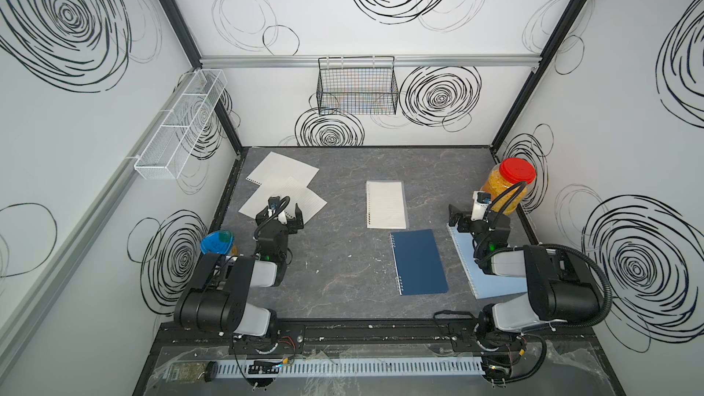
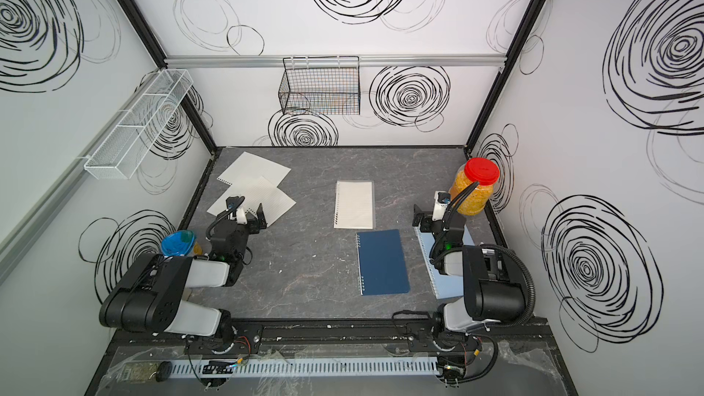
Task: Tear off pages from different notebooks
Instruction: Reset both arms
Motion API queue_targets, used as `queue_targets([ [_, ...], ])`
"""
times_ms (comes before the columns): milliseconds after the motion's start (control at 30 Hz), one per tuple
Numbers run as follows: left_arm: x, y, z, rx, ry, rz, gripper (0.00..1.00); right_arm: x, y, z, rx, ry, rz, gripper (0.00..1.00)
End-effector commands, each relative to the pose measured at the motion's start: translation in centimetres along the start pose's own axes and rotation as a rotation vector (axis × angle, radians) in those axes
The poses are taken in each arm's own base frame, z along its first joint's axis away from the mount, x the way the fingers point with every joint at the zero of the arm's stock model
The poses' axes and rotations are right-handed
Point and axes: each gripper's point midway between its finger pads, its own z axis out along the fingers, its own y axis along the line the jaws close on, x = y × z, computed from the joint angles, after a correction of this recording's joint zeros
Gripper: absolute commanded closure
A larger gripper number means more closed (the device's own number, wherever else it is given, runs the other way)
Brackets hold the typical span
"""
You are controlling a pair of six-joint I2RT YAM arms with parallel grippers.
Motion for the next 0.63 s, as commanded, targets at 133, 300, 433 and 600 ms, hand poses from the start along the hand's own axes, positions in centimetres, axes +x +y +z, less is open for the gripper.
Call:
queue_targets([
  [133,-2.02,-0.14,0.01,0.000,-0.074,0.001,0.01,-0.58,-0.30,0.15,0.020,0.001,0.000,0.00],
  [300,-2.04,-0.17,0.01,0.000,-0.075,0.000,0.01,-0.64,-0.30,0.15,0.020,-0.001,-0.001,0.00],
  [433,-1.99,-0.16,0.00,0.000,-0.073,0.000,0.01,-0.59,-0.28,0.44,0.023,0.005,-0.004,0.00],
  [600,-2.04,-0.14,-0.01,-0.001,-0.075,0.000,0.01,-0.63,-0.27,0.15,0.025,-0.002,-0.004,0.00],
])
